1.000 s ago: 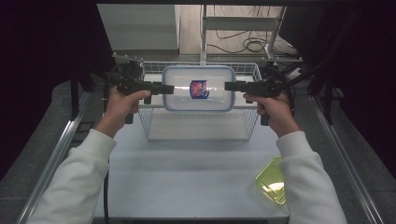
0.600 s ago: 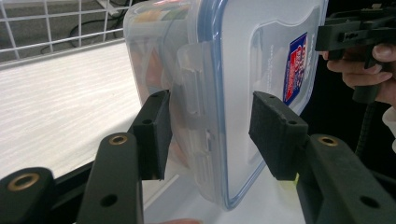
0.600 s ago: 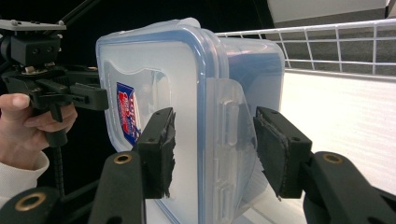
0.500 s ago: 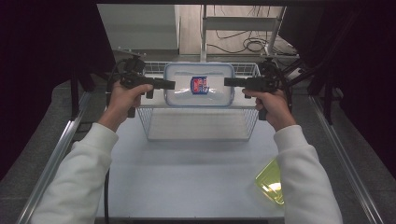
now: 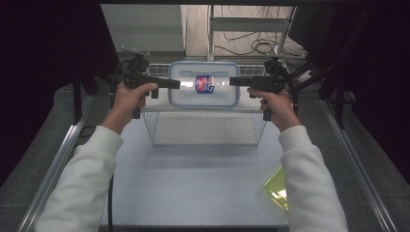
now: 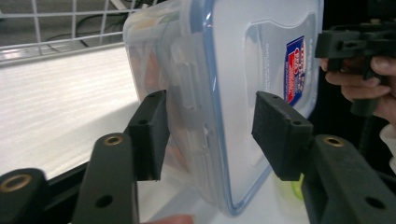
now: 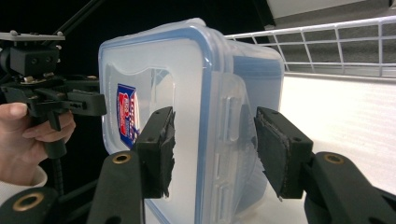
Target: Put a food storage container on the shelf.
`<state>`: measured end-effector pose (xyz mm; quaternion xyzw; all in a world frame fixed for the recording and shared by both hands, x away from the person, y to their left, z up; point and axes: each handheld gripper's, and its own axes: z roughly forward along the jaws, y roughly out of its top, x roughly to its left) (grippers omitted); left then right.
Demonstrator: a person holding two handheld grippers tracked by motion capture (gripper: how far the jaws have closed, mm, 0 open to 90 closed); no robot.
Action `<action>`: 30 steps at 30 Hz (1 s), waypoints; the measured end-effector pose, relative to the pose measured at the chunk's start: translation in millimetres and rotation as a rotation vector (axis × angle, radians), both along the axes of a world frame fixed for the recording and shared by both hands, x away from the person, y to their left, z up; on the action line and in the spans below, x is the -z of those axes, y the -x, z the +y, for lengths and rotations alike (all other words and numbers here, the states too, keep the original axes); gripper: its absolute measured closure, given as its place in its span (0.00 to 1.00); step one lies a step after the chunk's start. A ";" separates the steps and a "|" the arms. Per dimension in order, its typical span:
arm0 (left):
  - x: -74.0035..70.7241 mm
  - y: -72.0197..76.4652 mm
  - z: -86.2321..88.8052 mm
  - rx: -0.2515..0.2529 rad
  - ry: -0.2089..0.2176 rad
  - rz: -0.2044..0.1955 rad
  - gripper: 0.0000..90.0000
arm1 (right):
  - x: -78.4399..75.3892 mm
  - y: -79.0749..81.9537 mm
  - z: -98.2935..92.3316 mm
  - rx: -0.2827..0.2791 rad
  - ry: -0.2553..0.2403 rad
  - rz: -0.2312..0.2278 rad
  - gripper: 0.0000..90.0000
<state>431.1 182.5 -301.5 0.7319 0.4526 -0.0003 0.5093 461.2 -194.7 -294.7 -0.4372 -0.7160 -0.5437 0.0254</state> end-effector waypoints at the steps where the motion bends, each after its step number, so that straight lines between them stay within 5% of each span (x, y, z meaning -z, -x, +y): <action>1: -0.2 -0.8 -1.8 -0.006 -0.009 -0.003 0.50 | 0.6 -0.7 0.6 0.004 -0.003 -0.001 0.53; 11: 6.8 -11.9 -15.7 -0.070 -0.006 0.020 0.35 | 6.4 -6.8 4.0 0.116 -0.036 0.037 0.52; 17: 17.6 -21.4 -20.1 -0.005 0.032 0.127 0.20 | 9.6 -6.3 6.4 0.217 -0.017 0.053 0.47; 23: 13.3 -15.3 -16.3 -0.069 0.017 0.027 0.21 | 7.0 1.9 8.3 0.234 0.015 0.015 0.45; 30: 1.1 -0.5 -1.8 -0.090 0.006 -0.017 0.21 | 0.2 14.8 -4.4 0.205 -0.005 -0.036 0.44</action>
